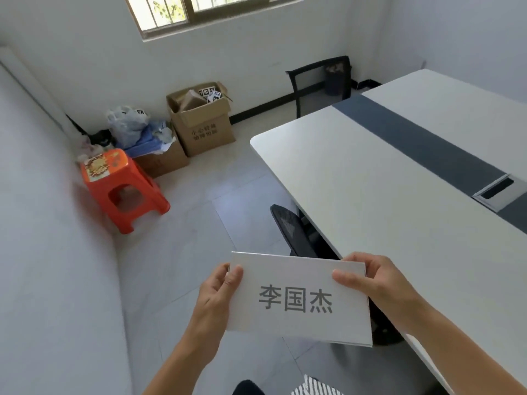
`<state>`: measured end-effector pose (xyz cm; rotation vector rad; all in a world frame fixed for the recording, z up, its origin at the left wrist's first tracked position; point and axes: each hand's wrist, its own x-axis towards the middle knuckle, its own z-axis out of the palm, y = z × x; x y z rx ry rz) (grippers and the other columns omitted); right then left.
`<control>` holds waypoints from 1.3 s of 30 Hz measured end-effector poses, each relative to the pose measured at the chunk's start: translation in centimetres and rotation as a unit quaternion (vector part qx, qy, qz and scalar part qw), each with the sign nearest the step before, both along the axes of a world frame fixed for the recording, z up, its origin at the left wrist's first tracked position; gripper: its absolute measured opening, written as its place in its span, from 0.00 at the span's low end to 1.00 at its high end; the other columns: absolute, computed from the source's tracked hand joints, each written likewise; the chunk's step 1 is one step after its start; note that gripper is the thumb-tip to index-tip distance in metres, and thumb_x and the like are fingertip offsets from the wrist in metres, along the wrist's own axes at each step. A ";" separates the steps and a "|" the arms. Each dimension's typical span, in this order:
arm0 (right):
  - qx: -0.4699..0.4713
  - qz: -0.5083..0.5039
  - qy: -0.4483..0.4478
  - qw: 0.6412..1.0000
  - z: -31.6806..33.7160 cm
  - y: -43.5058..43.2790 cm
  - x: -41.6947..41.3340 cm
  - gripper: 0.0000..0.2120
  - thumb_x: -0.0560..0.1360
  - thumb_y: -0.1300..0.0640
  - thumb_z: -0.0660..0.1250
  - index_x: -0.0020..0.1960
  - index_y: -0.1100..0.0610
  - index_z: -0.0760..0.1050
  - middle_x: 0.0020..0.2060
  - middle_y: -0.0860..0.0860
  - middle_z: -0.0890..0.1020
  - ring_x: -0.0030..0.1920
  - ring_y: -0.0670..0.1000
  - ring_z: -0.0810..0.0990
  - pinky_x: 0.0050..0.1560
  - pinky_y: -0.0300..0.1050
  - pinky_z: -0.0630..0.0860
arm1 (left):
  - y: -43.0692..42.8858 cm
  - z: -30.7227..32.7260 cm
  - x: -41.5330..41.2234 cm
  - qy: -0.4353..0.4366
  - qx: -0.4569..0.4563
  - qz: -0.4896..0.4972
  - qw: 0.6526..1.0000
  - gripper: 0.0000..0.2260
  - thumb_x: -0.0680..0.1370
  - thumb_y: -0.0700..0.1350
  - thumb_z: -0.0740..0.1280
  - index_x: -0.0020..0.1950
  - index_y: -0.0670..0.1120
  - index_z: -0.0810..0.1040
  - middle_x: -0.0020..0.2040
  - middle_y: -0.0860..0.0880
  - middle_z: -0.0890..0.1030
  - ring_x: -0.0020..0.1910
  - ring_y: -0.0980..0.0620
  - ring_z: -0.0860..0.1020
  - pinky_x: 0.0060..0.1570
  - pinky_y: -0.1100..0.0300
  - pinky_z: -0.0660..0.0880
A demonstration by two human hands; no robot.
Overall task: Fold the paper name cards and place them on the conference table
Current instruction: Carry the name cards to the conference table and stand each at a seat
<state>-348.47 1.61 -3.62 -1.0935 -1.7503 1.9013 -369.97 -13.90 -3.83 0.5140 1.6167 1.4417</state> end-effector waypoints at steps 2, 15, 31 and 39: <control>0.015 0.013 -0.025 1.000 0.4 2.6 -1.0 0.20 0.62 0.46 0.74 0.43 0.61 0.79 0.39 0.57 0.86 0.39 0.57 0.86 0.37 0.43 0.79 | 3.3 -0.3 -2.0 -0.005 -0.003 -0.031 1.000 0.11 0.76 0.51 0.64 0.48 0.43 0.77 0.38 0.46 0.84 0.33 0.51 0.82 0.29 0.58 0.78; 0.076 -0.023 -0.231 0.970 1.9 16.6 -11.9 0.14 0.66 0.41 0.74 0.48 0.46 0.79 0.42 0.44 0.85 0.41 0.43 0.84 0.47 0.45 0.80 | 30.3 -1.7 -13.4 0.051 0.060 -0.388 0.918 0.17 0.75 0.58 0.65 0.54 0.47 0.78 0.49 0.46 0.84 0.50 0.44 0.83 0.48 0.46 0.80; 0.078 -0.298 -0.436 0.845 -4.7 27.3 0.5 0.18 0.67 0.41 0.73 0.56 0.43 0.78 0.48 0.44 0.85 0.50 0.52 0.82 0.50 0.49 0.77 | 51.9 -12.9 -3.9 0.265 -0.082 -0.469 0.839 0.09 0.78 0.47 0.63 0.53 0.45 0.78 0.50 0.48 0.81 0.50 0.48 0.78 0.46 0.58 0.72; 0.122 -0.332 -0.518 0.779 -12.5 40.2 8.8 0.22 0.72 0.45 0.70 0.63 0.50 0.75 0.55 0.57 0.83 0.56 0.60 0.78 0.55 0.49 0.69 | 57.0 -22.5 -1.5 0.533 -0.109 -0.439 0.715 0.20 0.79 0.50 0.59 0.70 0.46 0.67 0.77 0.42 0.59 0.75 0.43 0.58 0.71 0.48 0.59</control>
